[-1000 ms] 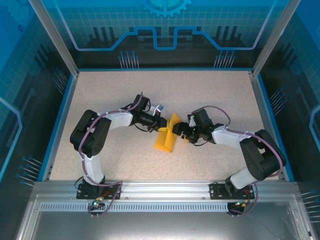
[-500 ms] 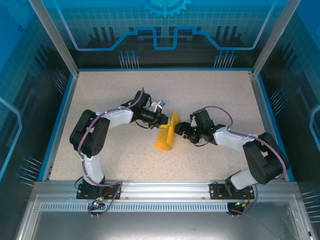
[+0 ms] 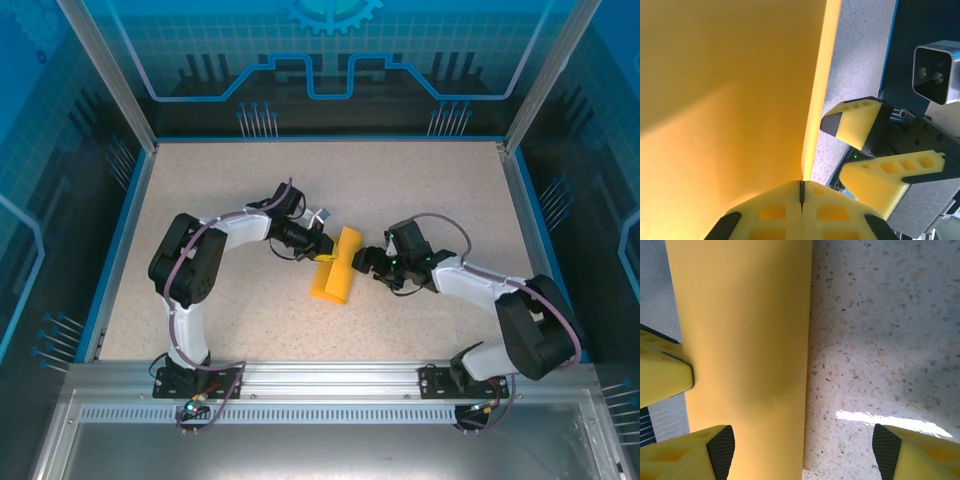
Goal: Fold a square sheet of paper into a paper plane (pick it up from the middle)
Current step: Fold the square sheet of paper in half at the center of the table.
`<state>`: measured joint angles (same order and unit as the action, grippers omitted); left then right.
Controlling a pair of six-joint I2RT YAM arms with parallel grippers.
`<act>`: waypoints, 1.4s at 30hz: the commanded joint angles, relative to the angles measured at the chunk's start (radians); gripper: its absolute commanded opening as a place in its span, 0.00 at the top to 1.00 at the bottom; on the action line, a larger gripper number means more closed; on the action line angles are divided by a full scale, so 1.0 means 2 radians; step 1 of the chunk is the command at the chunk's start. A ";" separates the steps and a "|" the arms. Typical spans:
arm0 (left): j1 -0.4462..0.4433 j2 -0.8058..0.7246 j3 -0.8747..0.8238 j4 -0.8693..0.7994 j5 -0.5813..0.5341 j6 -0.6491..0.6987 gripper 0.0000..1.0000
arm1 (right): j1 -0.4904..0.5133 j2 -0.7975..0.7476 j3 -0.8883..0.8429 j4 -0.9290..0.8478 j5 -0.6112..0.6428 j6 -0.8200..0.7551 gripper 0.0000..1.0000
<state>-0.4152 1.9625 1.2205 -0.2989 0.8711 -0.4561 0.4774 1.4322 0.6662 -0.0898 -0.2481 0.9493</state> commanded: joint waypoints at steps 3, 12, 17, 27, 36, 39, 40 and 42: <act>0.001 0.003 0.023 -0.042 -0.019 0.036 0.98 | 0.009 0.045 0.046 -0.013 -0.009 -0.017 0.30; 0.004 0.004 0.026 -0.059 -0.052 0.049 0.96 | 0.020 0.086 0.069 -0.015 -0.016 -0.019 0.34; 0.006 0.006 0.031 -0.066 -0.063 0.053 0.94 | 0.027 0.098 0.072 -0.014 -0.016 -0.017 0.36; 0.009 -0.042 0.008 -0.058 -0.115 0.028 0.50 | 0.036 0.126 0.097 -0.025 0.005 -0.001 0.42; 0.011 -0.166 -0.052 -0.062 -0.271 -0.009 0.37 | 0.055 0.153 0.164 -0.111 0.042 -0.034 0.39; 0.015 -0.191 -0.067 -0.061 -0.282 -0.014 0.36 | 0.061 0.168 0.192 -0.146 0.040 -0.058 0.38; 0.017 -0.196 -0.070 -0.059 -0.283 -0.014 0.36 | 0.061 0.172 0.198 -0.156 0.037 -0.065 0.37; 0.020 -0.209 -0.078 -0.059 -0.287 -0.015 0.36 | 0.063 0.180 0.210 -0.175 0.038 -0.075 0.37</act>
<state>-0.3904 1.5753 1.0977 -0.4099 0.3531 -0.4667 0.5915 1.7649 1.0500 -0.3275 -0.1833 0.8562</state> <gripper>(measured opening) 0.637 0.626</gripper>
